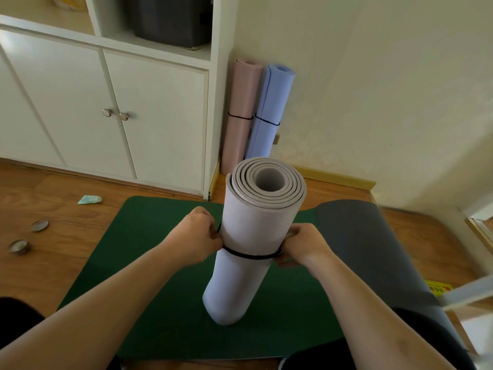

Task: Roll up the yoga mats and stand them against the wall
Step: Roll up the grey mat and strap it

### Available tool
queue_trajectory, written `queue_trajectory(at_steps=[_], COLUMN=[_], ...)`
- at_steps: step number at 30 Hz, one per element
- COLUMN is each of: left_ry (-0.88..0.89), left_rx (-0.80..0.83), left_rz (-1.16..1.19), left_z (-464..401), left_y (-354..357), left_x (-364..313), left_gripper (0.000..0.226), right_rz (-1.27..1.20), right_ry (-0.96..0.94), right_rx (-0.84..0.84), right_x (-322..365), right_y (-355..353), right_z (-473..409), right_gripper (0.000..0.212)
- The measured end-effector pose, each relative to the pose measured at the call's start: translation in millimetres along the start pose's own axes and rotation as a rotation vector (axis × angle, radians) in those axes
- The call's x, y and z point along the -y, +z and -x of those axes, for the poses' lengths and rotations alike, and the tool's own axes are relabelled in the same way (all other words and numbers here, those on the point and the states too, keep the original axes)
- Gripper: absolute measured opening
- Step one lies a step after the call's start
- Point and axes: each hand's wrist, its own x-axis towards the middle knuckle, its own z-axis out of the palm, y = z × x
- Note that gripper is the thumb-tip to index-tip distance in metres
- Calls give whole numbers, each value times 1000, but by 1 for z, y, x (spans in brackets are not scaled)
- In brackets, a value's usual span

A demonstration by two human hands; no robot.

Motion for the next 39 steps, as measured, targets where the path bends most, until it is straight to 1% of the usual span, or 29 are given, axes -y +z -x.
queue_trajectory(at_steps=[3,6,7,9,10,11,12,13,15,16,17,18,19,22,24,26,29,33,37,39], left_ry=[-37,-95,-98,-121,-150,-190,-237,-283,-355,-380,-399,-418,-434,-467,-463,-453,-416,-391,-396,-398], left_rx=[59,136,145,132,123,116,111,102,73,62,56,60,73,126,129,135,143,39,-100,-133], left_rz=[-85,-156,-149,-70,-5,92,216,331,490,552,608,653,686,717,725,721,720,707,658,650], left_z=[-7,-7,-7,-8,-9,-10,-12,-14,-17,-18,-18,-17,-17,-17,-19,-21,-22,-19,-19,-18], left_y=[10,29,36,45,46,46,44,43,38,36,35,34,34,35,32,28,23,19,18,19], left_x=[8,19,24,28,27,25,22,19,15,13,12,11,10,7,6,5,4,-2,-5,-3], left_gripper=[22,28,28,25,21,15,9,10,17,18,18,17,16,19,21,23,32,34,32,34], right_rz=[48,129,183,326,362,369,330,241,6,-109,-189,-221,-221,-245,-275,-292,-282,-277,-278,-299], right_ry=[2,92,103,10,-75,-164,-236,-259,-212,-159,-105,-64,-39,-14,-16,-41,-102,-133,-117,-75], right_rx=[5,4,-26,-165,-216,-211,-166,-95,-1,7,2,-1,8,102,165,190,205,232,184,143], right_x=[-10,-20,-23,-25,-23,-20,-16,-10,-5,-5,-7,-10,-12,-15,-15,-14,-12,-13,-16,-18], right_y=[4,14,17,21,21,20,19,18,17,18,18,19,21,22,21,20,17,15,20,23], right_z=[-11,-16,-16,-18,-18,-18,-16,-14,-18,-23,-27,-30,-33,-29,-27,-26,-28,-33,-35,-36], right_gripper=[33,20,15,7,17,28,36,41,51,48,40,31,28,40,45,45,39,35,34,34])
